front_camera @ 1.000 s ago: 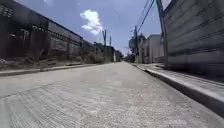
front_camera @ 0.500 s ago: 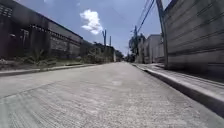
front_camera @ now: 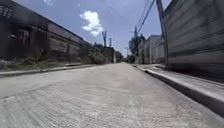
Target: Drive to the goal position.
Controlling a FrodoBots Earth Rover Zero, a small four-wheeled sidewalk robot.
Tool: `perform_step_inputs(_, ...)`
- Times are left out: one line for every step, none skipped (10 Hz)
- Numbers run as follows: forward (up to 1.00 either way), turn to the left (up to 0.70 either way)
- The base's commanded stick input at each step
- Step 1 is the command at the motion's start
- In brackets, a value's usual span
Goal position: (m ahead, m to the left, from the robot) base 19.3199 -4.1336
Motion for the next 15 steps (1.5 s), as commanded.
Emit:
perform_step_inputs(1.00,0.00)
perform_step_inputs(1.00,-0.02)
perform_step_inputs(1.00,-0.24)
perform_step_inputs(1.00,-0.38)
perform_step_inputs(1.00,-0.39)
perform_step_inputs(1.00,-0.39)
perform_step_inputs(1.00,-0.39)
perform_step_inputs(1.00,-0.39)
perform_step_inputs(1.00,-0.40)
perform_step_inputs(1.00,-0.37)
perform_step_inputs(1.00,0.00)
perform_step_inputs(1.00,0.00)
perform_step_inputs(1.00,0.00)
perform_step_inputs(1.00,0.00)
perform_step_inputs(1.00,0.00)
